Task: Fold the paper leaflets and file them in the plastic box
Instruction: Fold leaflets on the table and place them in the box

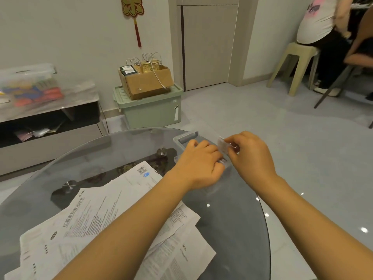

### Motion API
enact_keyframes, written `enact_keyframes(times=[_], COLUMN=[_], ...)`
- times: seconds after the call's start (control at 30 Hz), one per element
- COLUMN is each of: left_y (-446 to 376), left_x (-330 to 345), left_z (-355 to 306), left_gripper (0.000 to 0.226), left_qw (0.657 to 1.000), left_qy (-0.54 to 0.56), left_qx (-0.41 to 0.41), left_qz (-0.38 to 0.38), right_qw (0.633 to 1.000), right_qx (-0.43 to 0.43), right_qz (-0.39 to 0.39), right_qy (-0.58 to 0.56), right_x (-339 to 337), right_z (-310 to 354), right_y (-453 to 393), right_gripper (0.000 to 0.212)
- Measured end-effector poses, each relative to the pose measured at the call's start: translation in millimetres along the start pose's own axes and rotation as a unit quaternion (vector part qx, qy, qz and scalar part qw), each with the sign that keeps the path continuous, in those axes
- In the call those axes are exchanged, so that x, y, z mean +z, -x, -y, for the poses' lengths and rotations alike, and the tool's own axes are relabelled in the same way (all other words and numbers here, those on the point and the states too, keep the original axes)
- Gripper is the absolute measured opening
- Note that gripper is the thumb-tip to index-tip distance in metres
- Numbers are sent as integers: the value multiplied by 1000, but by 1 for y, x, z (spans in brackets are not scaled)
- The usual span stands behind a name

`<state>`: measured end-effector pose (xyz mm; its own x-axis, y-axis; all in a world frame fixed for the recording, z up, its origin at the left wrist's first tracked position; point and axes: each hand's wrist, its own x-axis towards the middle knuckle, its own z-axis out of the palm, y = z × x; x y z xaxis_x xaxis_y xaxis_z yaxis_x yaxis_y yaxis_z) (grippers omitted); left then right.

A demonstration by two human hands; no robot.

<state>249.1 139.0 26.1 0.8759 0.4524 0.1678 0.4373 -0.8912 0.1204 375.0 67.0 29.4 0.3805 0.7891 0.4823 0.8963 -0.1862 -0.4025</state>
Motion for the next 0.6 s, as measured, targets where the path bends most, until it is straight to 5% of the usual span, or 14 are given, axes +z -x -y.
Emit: enact_keyframes(times=[0.43, 0.6], left_y=[1, -3], left_x=[7, 2], left_z=[5, 1], left_gripper=[64, 66], left_qw=[997, 998], left_qy=[67, 45], left_qx=[-26, -43], left_qz=[-24, 30], right_qw=[978, 988], right_qx=[69, 99], right_qz=[191, 119], right_qy=[37, -16], right_x=[-7, -9], right_z=[2, -3], right_y=[-9, -7], right_gripper=[33, 33])
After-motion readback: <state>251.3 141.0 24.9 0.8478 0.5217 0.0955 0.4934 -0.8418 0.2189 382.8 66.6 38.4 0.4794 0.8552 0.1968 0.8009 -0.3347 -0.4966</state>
